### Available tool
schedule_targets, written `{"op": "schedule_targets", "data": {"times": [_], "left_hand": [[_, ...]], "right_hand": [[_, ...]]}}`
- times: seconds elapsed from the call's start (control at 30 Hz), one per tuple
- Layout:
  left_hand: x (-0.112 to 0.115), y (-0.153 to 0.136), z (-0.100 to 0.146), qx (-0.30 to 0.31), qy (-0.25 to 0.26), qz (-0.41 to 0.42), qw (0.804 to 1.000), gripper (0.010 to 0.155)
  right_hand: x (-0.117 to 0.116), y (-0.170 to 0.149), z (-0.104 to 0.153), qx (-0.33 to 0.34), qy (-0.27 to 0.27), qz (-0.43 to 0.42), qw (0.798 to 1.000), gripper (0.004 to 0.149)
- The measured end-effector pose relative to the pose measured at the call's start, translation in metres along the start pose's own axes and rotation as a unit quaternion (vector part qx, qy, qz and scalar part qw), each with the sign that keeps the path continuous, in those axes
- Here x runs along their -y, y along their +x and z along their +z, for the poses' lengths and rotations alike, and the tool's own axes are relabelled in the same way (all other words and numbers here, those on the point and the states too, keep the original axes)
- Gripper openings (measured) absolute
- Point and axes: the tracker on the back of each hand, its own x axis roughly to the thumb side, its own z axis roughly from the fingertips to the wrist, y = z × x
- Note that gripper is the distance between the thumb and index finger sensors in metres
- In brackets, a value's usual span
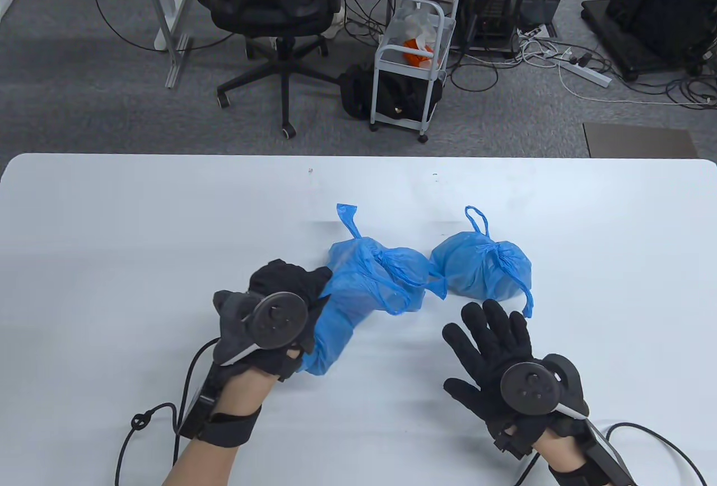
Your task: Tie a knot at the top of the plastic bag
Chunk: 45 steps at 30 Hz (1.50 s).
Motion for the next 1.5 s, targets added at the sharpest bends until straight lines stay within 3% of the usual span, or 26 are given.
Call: {"op": "schedule_targets", "data": {"times": [0.2,0.4,0.5,0.57,0.63,0.67,0.73,0.8,0.83,0.93,1.0,1.03,1.1,1.17,1.2,1.27,1.3,1.43,1.5], "left_hand": [[0.053,0.048,-0.001,0.111,-0.087,0.047,0.989,0.039],[0.096,0.081,0.007,0.157,-0.152,-0.008,0.976,0.040],[0.103,0.093,0.009,0.167,-0.158,-0.008,0.973,0.041],[0.102,0.096,0.009,0.163,-0.156,-0.019,0.974,0.043],[0.095,0.090,0.009,0.150,-0.160,-0.028,0.975,0.052],[0.089,0.083,0.008,0.145,-0.157,-0.021,0.977,0.058],[0.075,0.063,0.004,0.124,-0.143,0.011,0.982,0.075],[0.061,0.034,-0.002,0.061,-0.131,0.066,0.987,0.077],[0.054,0.010,-0.004,-0.002,-0.135,0.086,0.987,0.078],[0.056,-0.038,-0.005,-0.067,-0.125,0.087,0.986,0.076],[0.075,-0.065,-0.001,-0.126,-0.244,0.071,0.959,0.079],[0.083,-0.069,0.000,-0.136,-0.279,0.085,0.947,0.080],[0.116,-0.074,0.008,-0.141,-0.372,0.162,0.903,0.082],[0.138,-0.069,0.013,-0.137,-0.418,0.258,0.860,0.083],[0.150,-0.063,0.016,-0.142,-0.440,0.321,0.827,0.085],[0.159,-0.051,0.020,-0.118,-0.482,0.382,0.779,0.087],[0.160,-0.044,0.020,-0.100,-0.489,0.399,0.769,0.086],[0.148,-0.016,0.015,-0.033,-0.435,0.454,0.777,0.073],[0.142,-0.003,0.014,-0.005,-0.428,0.490,0.759,0.074]], "right_hand": [[0.006,-0.005,0.000,0.001,-0.024,-0.011,1.000,0.091],[0.008,0.006,0.001,0.058,-0.054,-0.009,0.997,0.105],[0.006,0.017,0.001,0.103,-0.077,0.003,0.992,0.099],[0.006,0.022,0.001,0.124,-0.099,0.005,0.987,0.073],[0.007,0.024,0.002,0.125,-0.118,-0.005,0.985,0.052],[0.008,0.022,0.003,0.124,-0.123,-0.012,0.984,0.049],[0.009,0.018,0.003,0.115,-0.124,-0.024,0.985,0.048],[0.008,0.013,0.002,0.107,-0.126,-0.032,0.986,0.048],[0.007,0.011,0.001,0.104,-0.125,-0.036,0.986,0.048],[0.006,0.008,0.000,0.094,-0.122,-0.048,0.987,0.048],[0.006,0.007,0.000,0.086,-0.121,-0.046,0.988,0.048],[0.006,0.006,0.000,0.084,-0.121,-0.046,0.988,0.048],[0.006,0.004,-0.001,0.076,-0.119,-0.051,0.989,0.048],[0.006,0.002,-0.001,0.073,-0.120,-0.053,0.989,0.048],[0.006,0.001,-0.001,0.071,-0.119,-0.054,0.989,0.048],[0.007,0.000,-0.001,0.067,-0.119,-0.055,0.989,0.048],[0.007,0.000,-0.001,0.066,-0.120,-0.055,0.989,0.048],[0.008,-0.001,-0.001,0.060,-0.116,-0.055,0.990,0.048],[0.007,-0.001,-0.001,0.057,-0.114,-0.056,0.990,0.048]]}}
